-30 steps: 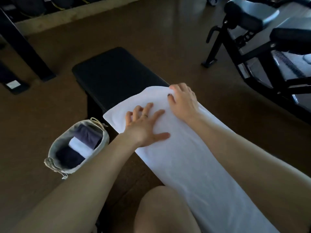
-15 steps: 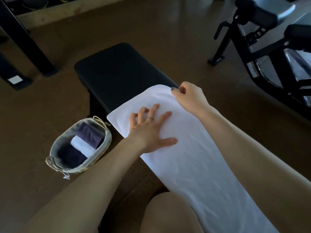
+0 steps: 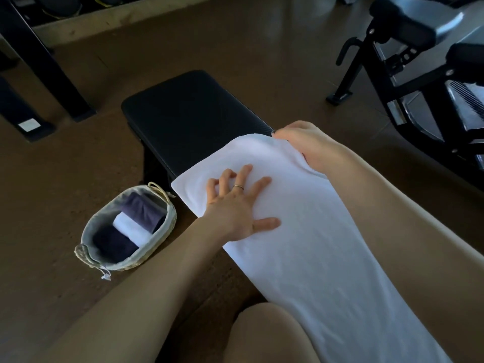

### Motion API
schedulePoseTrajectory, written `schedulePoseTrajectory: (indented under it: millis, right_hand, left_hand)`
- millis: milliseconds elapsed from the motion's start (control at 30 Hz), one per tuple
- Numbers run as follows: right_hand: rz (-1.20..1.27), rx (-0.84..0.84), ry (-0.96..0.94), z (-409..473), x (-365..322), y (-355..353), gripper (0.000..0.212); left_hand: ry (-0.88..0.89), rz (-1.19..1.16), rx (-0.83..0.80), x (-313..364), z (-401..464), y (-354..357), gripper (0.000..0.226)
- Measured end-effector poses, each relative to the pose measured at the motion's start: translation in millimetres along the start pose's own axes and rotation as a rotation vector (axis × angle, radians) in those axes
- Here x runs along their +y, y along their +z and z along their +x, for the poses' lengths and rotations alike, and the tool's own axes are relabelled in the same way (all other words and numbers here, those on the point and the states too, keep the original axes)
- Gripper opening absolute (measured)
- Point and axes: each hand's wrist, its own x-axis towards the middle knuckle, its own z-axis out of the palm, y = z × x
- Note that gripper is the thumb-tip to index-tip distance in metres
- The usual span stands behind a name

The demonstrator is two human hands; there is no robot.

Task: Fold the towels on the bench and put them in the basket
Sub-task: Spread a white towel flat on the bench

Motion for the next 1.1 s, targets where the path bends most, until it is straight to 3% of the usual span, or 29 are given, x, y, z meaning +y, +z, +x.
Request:
schedulePoseTrajectory:
  millis: [167, 433, 500, 667, 833, 900, 1000, 1100]
  right_hand:
    - [0.086, -0.451, 0.232, -6, -13, -9, 0.033]
    - [0.142, -0.622, 0.221, 0, -21, -14, 0.035]
    - [0.187, -0.606, 0.191, 3, -20, -15, 0.034]
    - [0.23, -0.407, 0.056, 17, -23, -10, 0.056]
    - [-0.141, -0.039, -0.201, 27, -32, -3, 0.05]
    - [-0.301, -0.039, -0.204, 30, -30, 0, 0.039]
    - [-0.358, -0.21, -0.055, 24, -26, 4, 0.024]
    - [-0.414, -0.249, -0.025, 15, -26, 5, 0.022]
  left_hand:
    - [0.007, 0.011, -0.004, -1, 0, -1, 0.091]
    - [0.015, -0.004, 0.004, -1, 0, 0, 0.091]
    - [0.014, 0.006, 0.005, -1, 0, 0, 0.092]
    - [0.008, -0.003, -0.012, 1, 0, -2, 0.093]
    - [0.011, -0.012, 0.011, 1, -1, -2, 0.093]
    - [0.009, -0.013, 0.002, 1, -1, -3, 0.092]
    - [0.003, -0.017, -0.013, 2, 0, -3, 0.094]
    - [0.0, -0.025, -0.02, 2, 0, -4, 0.094]
